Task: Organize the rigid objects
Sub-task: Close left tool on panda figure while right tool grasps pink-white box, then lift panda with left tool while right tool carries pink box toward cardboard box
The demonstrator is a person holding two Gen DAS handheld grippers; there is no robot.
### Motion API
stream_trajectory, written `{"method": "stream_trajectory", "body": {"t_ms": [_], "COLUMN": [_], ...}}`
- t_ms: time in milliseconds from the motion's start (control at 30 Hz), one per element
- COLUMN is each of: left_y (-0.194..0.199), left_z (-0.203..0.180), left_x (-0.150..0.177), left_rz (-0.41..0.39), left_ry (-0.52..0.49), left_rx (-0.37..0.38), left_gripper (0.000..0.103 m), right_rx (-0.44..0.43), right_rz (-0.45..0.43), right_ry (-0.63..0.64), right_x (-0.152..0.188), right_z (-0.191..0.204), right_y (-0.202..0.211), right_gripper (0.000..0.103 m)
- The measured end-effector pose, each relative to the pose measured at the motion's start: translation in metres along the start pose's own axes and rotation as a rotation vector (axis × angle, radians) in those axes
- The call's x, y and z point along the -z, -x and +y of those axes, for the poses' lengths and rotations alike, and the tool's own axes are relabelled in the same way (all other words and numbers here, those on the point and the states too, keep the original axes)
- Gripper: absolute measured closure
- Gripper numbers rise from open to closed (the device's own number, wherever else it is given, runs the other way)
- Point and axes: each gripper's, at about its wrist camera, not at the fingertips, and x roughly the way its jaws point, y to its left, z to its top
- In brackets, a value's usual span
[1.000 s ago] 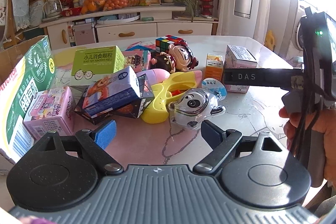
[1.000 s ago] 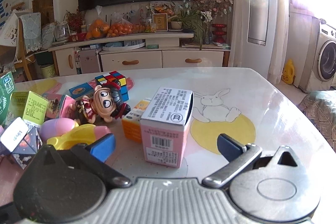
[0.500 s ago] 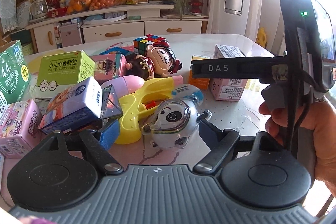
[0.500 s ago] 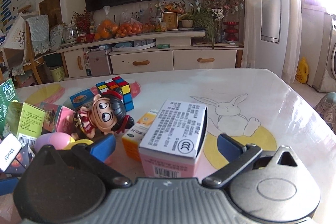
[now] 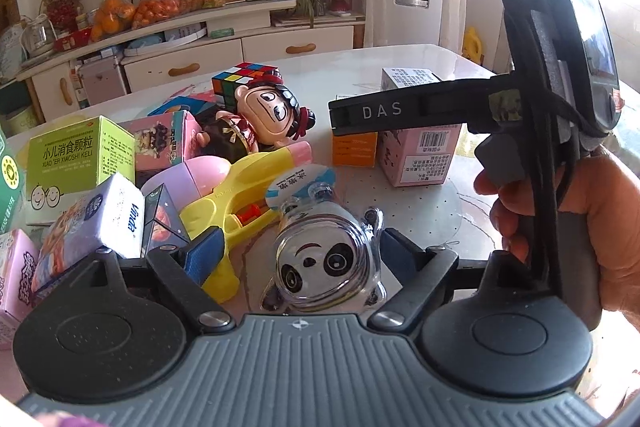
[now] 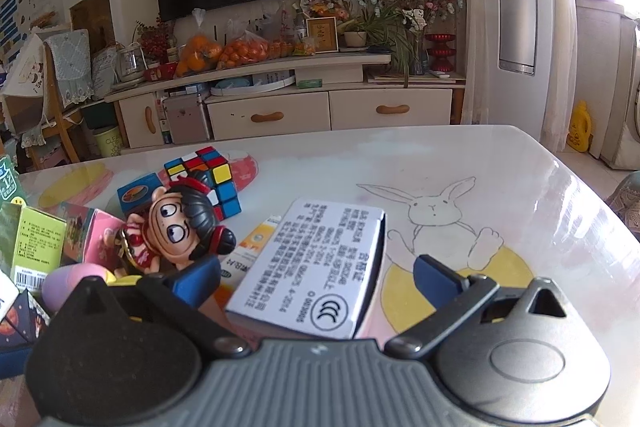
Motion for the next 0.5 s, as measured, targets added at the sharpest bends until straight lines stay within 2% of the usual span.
{"method": "stream_trajectory", "body": {"t_ms": [67, 167, 200, 233, 300, 367, 433, 467, 500], "left_y": [-0.004, -0.012, -0.012, -0.014, -0.015, -0.014, -0.013, -0.012, -0.011], "left_z": [-0.001, -0.004, -0.006, -0.007, -0.008, -0.007, -0.006, -0.005, -0.004], "left_x": [-0.001, 0.000, 0.003, 0.004, 0.005, 0.007, 0.008, 0.008, 0.007], "left_rz": [0.000, 0.042, 0.050, 0.064, 0.059, 0.062, 0.066, 0.072, 0.077], "left_ry": [-0.011, -0.011, 0.002, 0.001, -0.002, 0.004, 0.006, 0.009, 0.018], "left_rx": [-0.007, -0.005, 0.000, -0.003, -0.016, -0.024, -0.030, -0.031, -0.031], "left_gripper": [0.001, 0.009, 0.014, 0.023, 0.024, 0.024, 0.025, 0.025, 0.025], "right_rx": [0.008, 0.012, 0.014, 0.020, 0.026, 0.023, 0.019, 0.014, 0.015], "right_rz": [-0.005, -0.011, -0.015, -0.019, -0.026, -0.026, -0.026, -0.027, -0.026], "right_ry": [0.005, 0.011, 0.014, 0.017, 0.021, 0.023, 0.031, 0.033, 0.036], "right_x": [-0.001, -0.002, -0.002, -0.002, -0.003, -0.004, -0.003, -0.003, -0.003], "right_z": [0.000, 0.000, 0.000, 0.000, -0.001, -0.001, -0.001, -0.001, 0.000], "right_y": [0.000, 0.001, 0.001, 0.002, 0.003, 0.004, 0.005, 0.005, 0.005], "right_gripper": [0.008, 0.016, 0.020, 0.022, 0.035, 0.040, 0.039, 0.035, 0.021]}}
